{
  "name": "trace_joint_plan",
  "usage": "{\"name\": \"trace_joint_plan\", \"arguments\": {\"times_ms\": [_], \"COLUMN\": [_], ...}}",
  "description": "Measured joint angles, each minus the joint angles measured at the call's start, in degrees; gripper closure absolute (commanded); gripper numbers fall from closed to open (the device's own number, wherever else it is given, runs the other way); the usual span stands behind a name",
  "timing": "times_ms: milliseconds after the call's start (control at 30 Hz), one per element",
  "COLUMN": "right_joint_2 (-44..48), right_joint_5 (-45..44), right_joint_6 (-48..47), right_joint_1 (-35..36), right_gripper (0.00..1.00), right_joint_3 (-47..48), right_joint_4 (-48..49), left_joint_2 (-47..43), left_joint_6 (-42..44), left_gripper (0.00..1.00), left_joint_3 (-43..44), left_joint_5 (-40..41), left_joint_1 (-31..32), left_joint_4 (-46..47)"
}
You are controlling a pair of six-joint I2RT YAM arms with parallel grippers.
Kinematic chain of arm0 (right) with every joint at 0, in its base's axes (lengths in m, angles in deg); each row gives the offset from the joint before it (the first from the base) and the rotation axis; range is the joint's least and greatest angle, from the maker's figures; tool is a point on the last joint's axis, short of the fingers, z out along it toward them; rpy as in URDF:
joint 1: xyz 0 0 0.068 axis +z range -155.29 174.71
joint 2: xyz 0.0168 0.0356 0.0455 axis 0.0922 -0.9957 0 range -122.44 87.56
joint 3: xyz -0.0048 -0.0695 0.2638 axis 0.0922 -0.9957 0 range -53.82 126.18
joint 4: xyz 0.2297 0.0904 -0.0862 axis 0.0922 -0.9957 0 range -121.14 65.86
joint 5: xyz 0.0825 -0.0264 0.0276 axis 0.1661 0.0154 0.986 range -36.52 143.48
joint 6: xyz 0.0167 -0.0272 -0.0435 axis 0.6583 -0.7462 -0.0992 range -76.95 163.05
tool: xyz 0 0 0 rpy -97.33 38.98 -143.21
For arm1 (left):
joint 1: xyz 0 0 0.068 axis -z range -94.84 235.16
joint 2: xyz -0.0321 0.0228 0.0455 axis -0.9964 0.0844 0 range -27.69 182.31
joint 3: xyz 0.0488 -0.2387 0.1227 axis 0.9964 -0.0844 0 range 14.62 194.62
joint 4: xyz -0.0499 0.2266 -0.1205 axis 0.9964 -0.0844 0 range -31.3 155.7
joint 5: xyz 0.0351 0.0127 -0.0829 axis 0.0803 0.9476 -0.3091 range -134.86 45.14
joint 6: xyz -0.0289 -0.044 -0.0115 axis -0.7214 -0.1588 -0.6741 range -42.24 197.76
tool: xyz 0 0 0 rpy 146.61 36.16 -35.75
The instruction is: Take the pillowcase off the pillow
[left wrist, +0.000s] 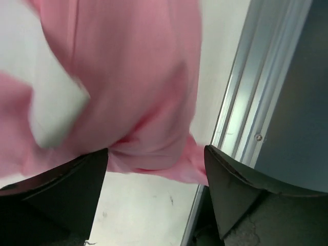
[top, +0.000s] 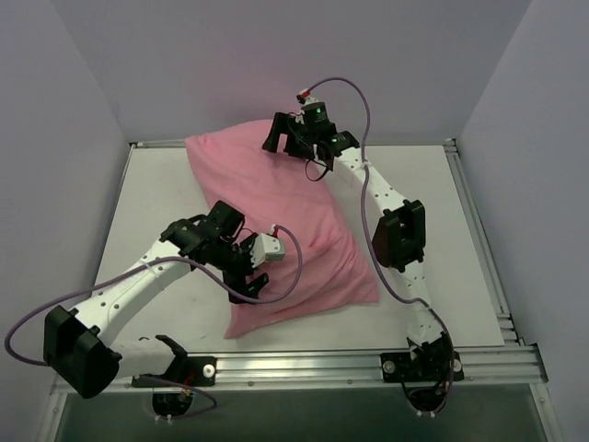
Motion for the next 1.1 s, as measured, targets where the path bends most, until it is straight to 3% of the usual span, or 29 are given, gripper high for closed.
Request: {"name": "trace_joint_plan", "arguments": {"times_ms": [200,333,467,633,833,933,1000,1033,1067,1100], "right_joint_2": [7.6,16.9,36.1,59.2,72.4,76.8,78.9,79.9,80.1,79.8], "right_joint_5": [-3.4,-10.7,-18.2,-22.8,-20.3,-18.2,-16.5,-15.5,-15.0,-14.3], "right_joint_6": [-2.7,-5.1,-4.6,-0.5,6.4,10.8,13.6,14.7,15.6,16.5], "right_joint_1": [-0.2,-0.9,-1.5,-0.2,2.9,4.1,4.5,4.6,4.7,4.9], "right_gripper": [0.04,0.04,0.04,0.05,0.06,0.10,0.13,0.21,0.27,0.46], "right_joint_3": [-3.4,-6.6,-26.2,-53.1,-77.2,-85.9,-90.7,-92.9,-94.8,-96.4], "right_joint_4": [-3.5,-7.2,-6.3,-6.3,-6.8,-6.2,-4.7,-3.2,-1.7,-0.1], "left_joint_2": [6.6,7.3,6.5,9.5,25.2,28.4,28.4,28.4,28.4,28.3], "left_joint_6": [1.1,4.1,1.9,-6.7,-9.9,-9.3,-9.1,-9.1,-9.3,-9.2], "left_gripper": [0.06,0.06,0.05,0.06,0.06,0.03,0.36,0.60,0.72,0.82], "left_joint_3": [12.0,23.5,31.5,32.1,32.4,29.2,27.7,27.6,27.5,27.3], "left_joint_5": [-4.1,-8.2,-8.9,3.2,14.7,17.4,18.8,19.1,19.3,19.5], "left_joint_1": [6.2,7.0,6.3,2.2,-5.0,-5.7,-5.5,-5.4,-5.4,-5.4], "left_joint_4": [-4.7,-10.9,-10.0,-1.0,8.7,12.5,13.6,14.1,14.8,15.6]}}
